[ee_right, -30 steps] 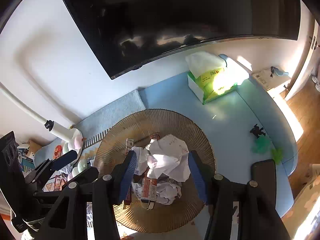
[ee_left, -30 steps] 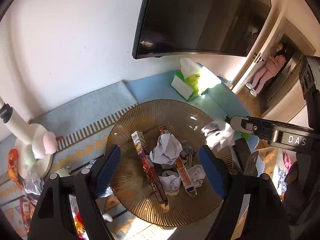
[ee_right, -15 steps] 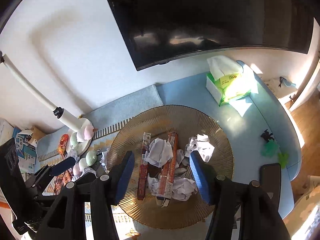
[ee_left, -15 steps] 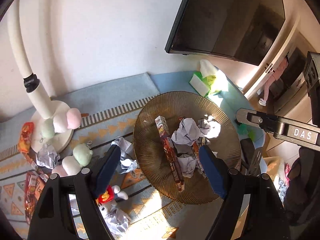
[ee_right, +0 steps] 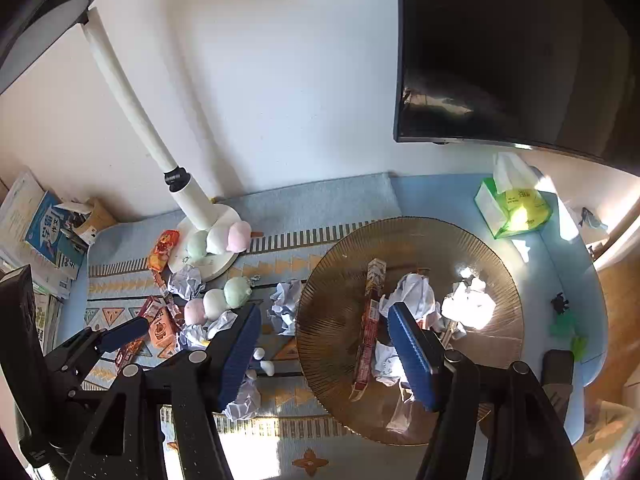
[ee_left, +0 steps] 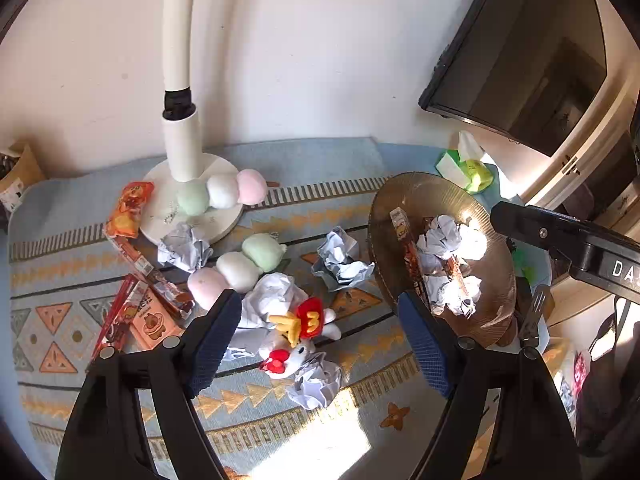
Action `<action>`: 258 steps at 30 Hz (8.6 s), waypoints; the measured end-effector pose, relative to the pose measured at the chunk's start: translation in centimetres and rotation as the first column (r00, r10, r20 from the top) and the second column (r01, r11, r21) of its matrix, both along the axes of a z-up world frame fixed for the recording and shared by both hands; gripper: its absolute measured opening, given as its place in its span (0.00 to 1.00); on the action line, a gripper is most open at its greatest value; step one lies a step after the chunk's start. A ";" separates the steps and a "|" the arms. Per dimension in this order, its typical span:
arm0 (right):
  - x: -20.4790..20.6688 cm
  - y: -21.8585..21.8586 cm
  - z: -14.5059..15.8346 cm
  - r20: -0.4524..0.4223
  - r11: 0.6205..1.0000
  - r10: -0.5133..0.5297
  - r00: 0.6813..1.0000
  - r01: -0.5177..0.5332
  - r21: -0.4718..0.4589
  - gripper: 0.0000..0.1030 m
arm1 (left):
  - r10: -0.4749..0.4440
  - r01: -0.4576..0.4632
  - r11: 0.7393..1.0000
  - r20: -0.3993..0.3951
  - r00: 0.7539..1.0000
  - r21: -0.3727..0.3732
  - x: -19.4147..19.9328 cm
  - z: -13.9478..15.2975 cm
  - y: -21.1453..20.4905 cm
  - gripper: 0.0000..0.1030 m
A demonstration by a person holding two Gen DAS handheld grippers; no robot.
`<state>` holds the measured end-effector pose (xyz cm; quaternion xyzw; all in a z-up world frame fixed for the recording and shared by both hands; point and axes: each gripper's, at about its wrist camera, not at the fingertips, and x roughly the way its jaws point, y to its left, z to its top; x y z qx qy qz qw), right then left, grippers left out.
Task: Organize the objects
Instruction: 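Move both open tools back over the cluttered rug toward the boxes, then grasp long red box with left tool while right tool grasps capybara donut box, then carry both boxes to the glass plate and open both tools over it, then move both open tools back toward the lamp base and plush toys, then grasp orange chip bag with left tool while right tool grasps pastel plush skewer, then carry chip bag and plush skewer to the glass plate and release both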
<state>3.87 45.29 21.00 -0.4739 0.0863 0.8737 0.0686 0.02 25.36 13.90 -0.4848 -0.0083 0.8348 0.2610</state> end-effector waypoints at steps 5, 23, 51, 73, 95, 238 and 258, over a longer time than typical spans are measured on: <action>-0.9 -3.0 -0.4 0.022 1.000 0.029 0.999 -0.029 0.007 0.63 | 0.063 -0.068 0.994 -0.060 0.996 -0.081 -0.1 0.8 -3.0 0.77; -5.6 -13.9 -2.5 0.110 0.989 0.135 0.985 -0.140 0.038 0.62 | 0.124 -0.138 0.979 -0.094 0.988 -0.151 -3.6 0.1 -11.3 0.77; -10.2 -16.3 -10.6 0.217 0.970 0.196 0.956 -0.156 -0.189 0.63 | 0.092 -0.108 0.992 0.216 0.972 0.065 -9.8 -8.8 -21.1 0.77; -13.3 -24.5 -18.2 0.344 0.874 0.484 0.804 -0.435 -0.215 0.46 | -0.139 0.146 0.989 0.253 0.957 -0.008 -8.5 -13.6 -18.1 0.14; -13.3 -30.2 -20.1 0.333 0.780 0.586 0.739 -0.626 0.018 0.42 | 0.038 -0.018 0.992 0.167 0.985 -0.123 -7.3 -7.9 -19.9 0.14; -12.8 -15.6 -8.6 0.217 0.862 0.493 0.842 -0.441 -0.249 0.44 | 0.194 -0.188 0.981 0.149 0.970 -0.050 -9.9 -8.4 -15.8 0.29; -1.7 -21.7 -19.1 0.332 0.851 0.486 0.809 -0.351 -0.391 0.69 | 0.290 -0.262 0.956 0.274 0.917 -0.135 1.2 -11.1 -22.3 0.29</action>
